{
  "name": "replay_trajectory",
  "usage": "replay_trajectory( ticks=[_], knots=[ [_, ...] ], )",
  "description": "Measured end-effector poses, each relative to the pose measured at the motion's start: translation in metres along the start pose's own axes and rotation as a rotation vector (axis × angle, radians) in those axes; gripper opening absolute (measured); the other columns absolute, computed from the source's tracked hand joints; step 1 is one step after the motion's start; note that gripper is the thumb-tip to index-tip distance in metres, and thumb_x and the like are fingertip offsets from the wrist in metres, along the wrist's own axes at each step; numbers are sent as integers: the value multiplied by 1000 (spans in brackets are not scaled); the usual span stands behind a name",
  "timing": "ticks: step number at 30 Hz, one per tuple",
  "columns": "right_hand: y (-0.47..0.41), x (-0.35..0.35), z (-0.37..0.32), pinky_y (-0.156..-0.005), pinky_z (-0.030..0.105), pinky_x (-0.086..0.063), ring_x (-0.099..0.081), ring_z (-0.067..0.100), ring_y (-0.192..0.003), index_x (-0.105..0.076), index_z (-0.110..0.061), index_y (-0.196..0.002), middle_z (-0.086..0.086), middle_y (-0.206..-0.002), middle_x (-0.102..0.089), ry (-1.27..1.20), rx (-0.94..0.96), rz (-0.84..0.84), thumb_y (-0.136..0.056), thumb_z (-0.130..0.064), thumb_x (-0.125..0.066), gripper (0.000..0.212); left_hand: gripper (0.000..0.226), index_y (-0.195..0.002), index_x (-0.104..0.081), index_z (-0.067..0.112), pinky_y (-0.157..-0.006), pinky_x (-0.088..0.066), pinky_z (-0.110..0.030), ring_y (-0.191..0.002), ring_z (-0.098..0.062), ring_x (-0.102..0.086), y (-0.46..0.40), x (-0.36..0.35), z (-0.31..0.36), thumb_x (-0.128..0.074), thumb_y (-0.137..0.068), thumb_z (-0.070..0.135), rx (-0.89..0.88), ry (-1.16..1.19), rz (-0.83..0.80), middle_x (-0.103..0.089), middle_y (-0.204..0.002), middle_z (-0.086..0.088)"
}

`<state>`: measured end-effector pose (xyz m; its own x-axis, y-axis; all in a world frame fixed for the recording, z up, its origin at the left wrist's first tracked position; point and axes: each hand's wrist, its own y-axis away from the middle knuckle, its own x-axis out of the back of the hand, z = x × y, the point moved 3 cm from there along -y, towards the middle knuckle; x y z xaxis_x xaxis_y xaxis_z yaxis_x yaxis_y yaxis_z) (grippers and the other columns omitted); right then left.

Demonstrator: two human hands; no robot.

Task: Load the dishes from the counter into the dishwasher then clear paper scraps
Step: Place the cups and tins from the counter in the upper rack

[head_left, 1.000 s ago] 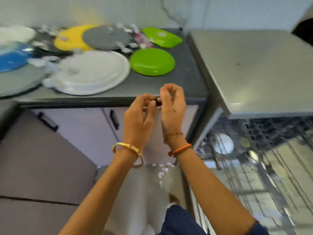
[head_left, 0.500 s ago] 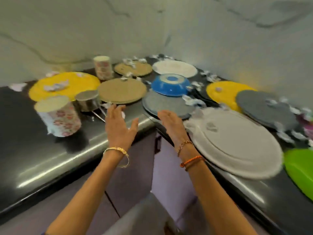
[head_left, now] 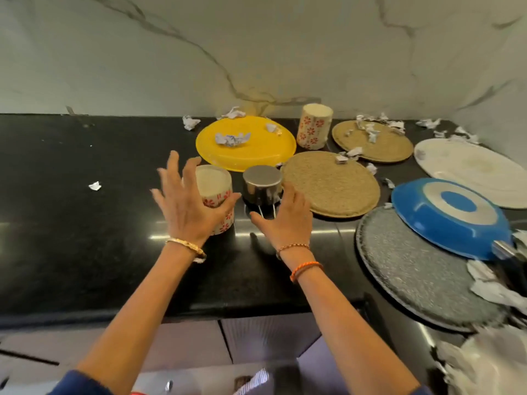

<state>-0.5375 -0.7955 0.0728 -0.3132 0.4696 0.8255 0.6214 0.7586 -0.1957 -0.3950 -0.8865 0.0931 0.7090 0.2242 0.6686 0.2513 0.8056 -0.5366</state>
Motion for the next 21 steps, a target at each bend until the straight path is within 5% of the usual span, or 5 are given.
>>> replay_trajectory(
  ticks=[3, 6, 10, 17, 21],
  knots=[
    [-5, -10, 0, -102, 39, -31, -32, 28, -131, -12, -8, -145, 12, -141, -38, 261, -32, -116, -79, -64, -52, 95, 87, -128, -43, 7, -87, -44, -36, -117, -23, -47, 2, 1, 4, -78, -60, 49, -12, 187, 54, -50, -127, -15],
    [-10, -14, 2, -94, 37, -37, -42, 29, -122, -40, -6, -128, 12, -129, -49, 369, -39, -127, -84, -63, -44, 72, 96, -132, -35, 2, -90, -36, -18, -117, -24, -47, 4, -5, 0, -87, -56, 31, 96, 310, 57, -44, -130, -15],
    [-18, -16, -7, -92, 38, -36, -47, 29, -117, -52, -6, -116, 11, -119, -56, 447, -13, -180, -93, -46, -43, 47, 104, -127, -30, 4, -79, -34, 5, -107, -15, -49, 7, -12, -3, -78, -46, 48, 207, 521, 90, -45, -123, -11],
    [-33, -9, -1, -80, 35, -39, -53, 35, -109, -42, 1, -117, 20, -118, -55, 40, -186, -257, -95, -34, -39, 42, 96, -119, -33, 5, -74, -37, 3, -95, -11, -53, -4, -15, -9, -73, -46, 52, 47, 538, 98, -48, -109, -5],
    [-34, 19, 7, -67, 34, -36, -58, 37, -94, -41, -2, -110, 21, -100, -61, -188, -136, 10, -95, -32, -42, 34, 87, -112, -28, 21, -77, -40, -1, -96, -3, -53, -19, -13, 3, -75, -46, 54, -62, 629, 116, -49, -111, -2]
  ],
)
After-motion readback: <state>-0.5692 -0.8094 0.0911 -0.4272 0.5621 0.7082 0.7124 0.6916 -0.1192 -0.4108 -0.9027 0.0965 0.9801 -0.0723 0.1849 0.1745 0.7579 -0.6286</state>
